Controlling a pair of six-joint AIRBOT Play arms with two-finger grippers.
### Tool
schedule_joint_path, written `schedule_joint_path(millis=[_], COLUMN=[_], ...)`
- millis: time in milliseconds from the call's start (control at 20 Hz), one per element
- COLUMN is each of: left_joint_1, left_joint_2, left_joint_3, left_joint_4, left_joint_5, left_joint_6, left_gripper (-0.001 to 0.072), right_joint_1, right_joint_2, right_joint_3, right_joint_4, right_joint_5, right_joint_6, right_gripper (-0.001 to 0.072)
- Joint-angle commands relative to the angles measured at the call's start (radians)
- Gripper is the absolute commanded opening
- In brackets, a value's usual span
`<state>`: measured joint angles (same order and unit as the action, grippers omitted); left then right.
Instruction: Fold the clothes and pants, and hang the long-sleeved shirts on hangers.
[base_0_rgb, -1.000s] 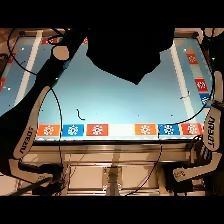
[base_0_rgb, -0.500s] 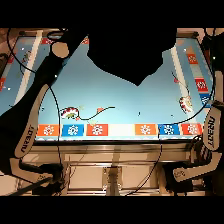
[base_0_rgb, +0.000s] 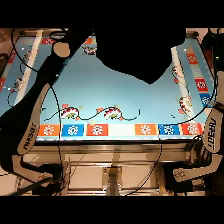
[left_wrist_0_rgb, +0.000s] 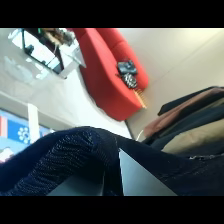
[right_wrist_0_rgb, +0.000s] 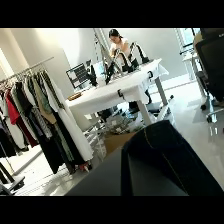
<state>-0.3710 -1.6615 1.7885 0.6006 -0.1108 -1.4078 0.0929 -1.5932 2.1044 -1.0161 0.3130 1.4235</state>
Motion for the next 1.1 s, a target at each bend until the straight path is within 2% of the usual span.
schedule_joint_path(millis=[0, 150, 250, 300, 350, 400, 550, 700, 850, 950, 1050], left_joint_1=[0.005, 0.007, 0.012, 0.021, 0.034, 0.046, 0.068, 0.087, 0.093, 0.094, 0.103], left_joint_2=[-0.027, -0.053, -0.058, -0.058, -0.058, -0.058, -0.044, -0.02, 0.008, 0.04, 0.074], left_joint_3=[0.001, 0.001, 0.001, 0.001, 0.001, -0.002, -0.003, -0.003, -0.003, -0.003, -0.003], left_joint_4=[0.001, 0.002, 0.033, 0.074, 0.084, 0.085, 0.167, 0.309, 0.552, 0.69, 0.742], left_joint_5=[0.045, 0.056, -0.011, -0.074, -0.162, -0.228, -0.344, -0.575, -0.784, -0.861, -0.997], left_joint_6=[0.006, 0.007, 0.059, 0.082, 0.081, 0.082, 0.081, 0.058, -0.051, -0.079, -0.088], left_gripper=[0.0034, 0.0034, 0.0033, 0.0033, 0.0031, 0.0031, 0.003, 0.003, 0.003, 0.003, 0.0031], right_joint_1=[0.004, -0.002, -0.002, -0.002, -0.002, 0.001, 0.016, 0.023, 0.06, 0.09, 0.11], right_joint_2=[-0.007, -0.023, -0.021, -0.021, -0.018, -0.004, 0.061, 0.143, 0.243, 0.314, 0.378], right_joint_3=[0.002, -0.016, -0.032, -0.039, -0.059, -0.1, -0.193, -0.299, -0.456, -0.584, -0.718], right_joint_4=[-0.001, 0.003, 0.022, 0.018, -0.002, -0.024, -0.122, -0.123, -0.122, -0.122, -0.093], right_joint_5=[-0.075, -0.042, 0.108, 0.208, 0.28, 0.288, 0.305, 0.447, 0.475, 0.478, 0.484], right_joint_6=[-0.05, -0.05, -0.041, 0.016, 0.117, 0.209, 0.291, 0.291, 0.286, 0.285, 0.3], right_gripper=[0.001, 0.001, 0.001, 0.001, 0.001, 0.0009, 0.001, 0.001, 0.001, 0.001, 0.001])
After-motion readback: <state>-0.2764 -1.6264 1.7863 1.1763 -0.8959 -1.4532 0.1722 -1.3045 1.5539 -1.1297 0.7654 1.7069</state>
